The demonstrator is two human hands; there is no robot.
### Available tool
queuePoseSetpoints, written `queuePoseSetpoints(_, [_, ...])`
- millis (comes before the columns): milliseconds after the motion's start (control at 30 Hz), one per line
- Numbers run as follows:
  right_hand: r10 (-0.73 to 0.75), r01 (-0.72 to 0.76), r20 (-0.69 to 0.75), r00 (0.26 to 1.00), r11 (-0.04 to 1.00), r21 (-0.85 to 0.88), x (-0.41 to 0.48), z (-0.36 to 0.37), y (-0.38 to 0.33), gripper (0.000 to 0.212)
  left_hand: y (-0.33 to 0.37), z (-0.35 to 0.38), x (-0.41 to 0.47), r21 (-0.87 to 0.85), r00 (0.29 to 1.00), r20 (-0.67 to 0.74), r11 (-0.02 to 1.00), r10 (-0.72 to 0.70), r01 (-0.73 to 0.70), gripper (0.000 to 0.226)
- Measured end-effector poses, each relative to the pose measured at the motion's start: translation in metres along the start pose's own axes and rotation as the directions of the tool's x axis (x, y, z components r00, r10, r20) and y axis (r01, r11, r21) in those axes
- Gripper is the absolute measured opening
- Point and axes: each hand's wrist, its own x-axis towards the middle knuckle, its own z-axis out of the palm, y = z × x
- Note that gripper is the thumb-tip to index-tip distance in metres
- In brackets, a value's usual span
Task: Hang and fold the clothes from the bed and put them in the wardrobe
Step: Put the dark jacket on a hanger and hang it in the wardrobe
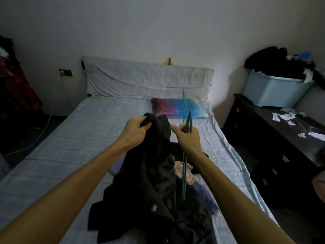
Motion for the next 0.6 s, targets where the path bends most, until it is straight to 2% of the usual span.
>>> queuePoseSetpoints(67, [-0.128,0.130,0.106,0.986,0.991,-0.009,0.002,0.000,-0.012,0.018,0.000,-0.020,0.009,0.046,0.995,0.099,0.999,0.023,-0.028,0.015])
queuePoseSetpoints(133, [-0.242,0.249,0.244,0.939,0.969,0.001,0.005,0.007,-0.028,0.040,0.000,-0.035,0.016,0.030,0.985,0.173,0.999,0.026,-0.032,0.014])
queuePoseSetpoints(233, [-0.279,0.303,0.493,0.824,0.952,0.032,0.012,0.025,-0.047,0.062,0.005,-0.056,0.021,-0.045,0.980,0.195,0.999,0.031,-0.023,0.018])
queuePoseSetpoints(333, [-0.270,0.381,0.643,0.717,0.924,-0.037,0.022,0.043,-0.053,0.058,0.014,-0.081,0.024,-0.105,0.967,0.252,0.994,0.045,-0.019,0.020])
queuePoseSetpoints(433, [-0.272,0.431,0.672,0.689,0.899,-0.078,0.027,0.055,-0.067,0.038,0.024,-0.108,0.026,-0.039,0.946,0.316,0.997,0.074,-0.065,0.019])
queuePoseSetpoints(500, [-0.291,0.474,0.638,0.713,0.870,-0.134,0.029,0.065,-0.075,0.024,0.028,-0.118,0.029,0.026,0.951,0.299,0.996,0.077,-0.089,0.017])
queuePoseSetpoints(567, [-0.311,0.494,0.537,0.784,0.837,-0.235,0.031,0.076,-0.078,0.026,0.027,-0.115,0.032,0.122,0.981,0.166,0.985,0.101,-0.122,0.014])
queuePoseSetpoints(600, [-0.315,0.488,0.472,0.824,0.818,-0.306,0.032,0.079,-0.078,0.027,0.020,-0.108,0.031,0.182,0.990,0.018,0.973,0.138,-0.139,0.014])
